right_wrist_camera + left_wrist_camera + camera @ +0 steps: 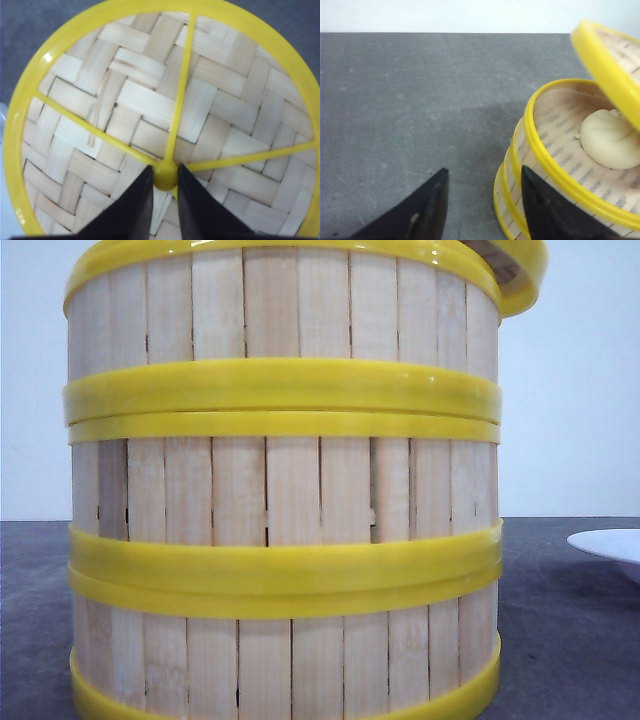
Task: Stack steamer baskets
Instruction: 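Grasp the yellow-spoked bamboo lid with the right gripper and place it on the stack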
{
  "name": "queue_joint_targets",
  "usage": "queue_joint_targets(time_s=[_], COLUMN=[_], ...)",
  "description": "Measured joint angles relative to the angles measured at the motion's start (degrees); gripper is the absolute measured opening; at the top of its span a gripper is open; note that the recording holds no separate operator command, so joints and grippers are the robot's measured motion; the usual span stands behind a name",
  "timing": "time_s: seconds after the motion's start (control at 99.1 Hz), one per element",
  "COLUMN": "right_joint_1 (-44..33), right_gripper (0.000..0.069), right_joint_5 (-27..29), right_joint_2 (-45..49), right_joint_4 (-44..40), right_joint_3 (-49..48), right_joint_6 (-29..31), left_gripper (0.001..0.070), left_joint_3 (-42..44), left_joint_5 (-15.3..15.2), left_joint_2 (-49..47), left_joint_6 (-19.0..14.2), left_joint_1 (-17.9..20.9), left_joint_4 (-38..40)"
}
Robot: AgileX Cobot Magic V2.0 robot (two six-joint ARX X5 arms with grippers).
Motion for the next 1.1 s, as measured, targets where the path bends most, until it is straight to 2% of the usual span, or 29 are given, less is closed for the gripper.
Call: queue_joint_targets(time_s=[0.383,1.1], right_joint_1=[5.2,6.7], right_gripper=[0.0054,0.0052], right_joint_5=[0.5,1.5], right_joint_2=[4.2,6.7], right_joint_4=[0.6,2.5], right_joint_3=[0.0,0.0], right_joint_6=[0.0,0.0], left_gripper=[0.0269,0.0269], left_joint_3=[0.0,0.0], left_joint_5=[0.0,0.0], left_joint_2=[0.0,0.0], left_joint_6=[0.0,0.0], left_joint_1=[0.0,0.0], left_joint_4=[0.0,0.0])
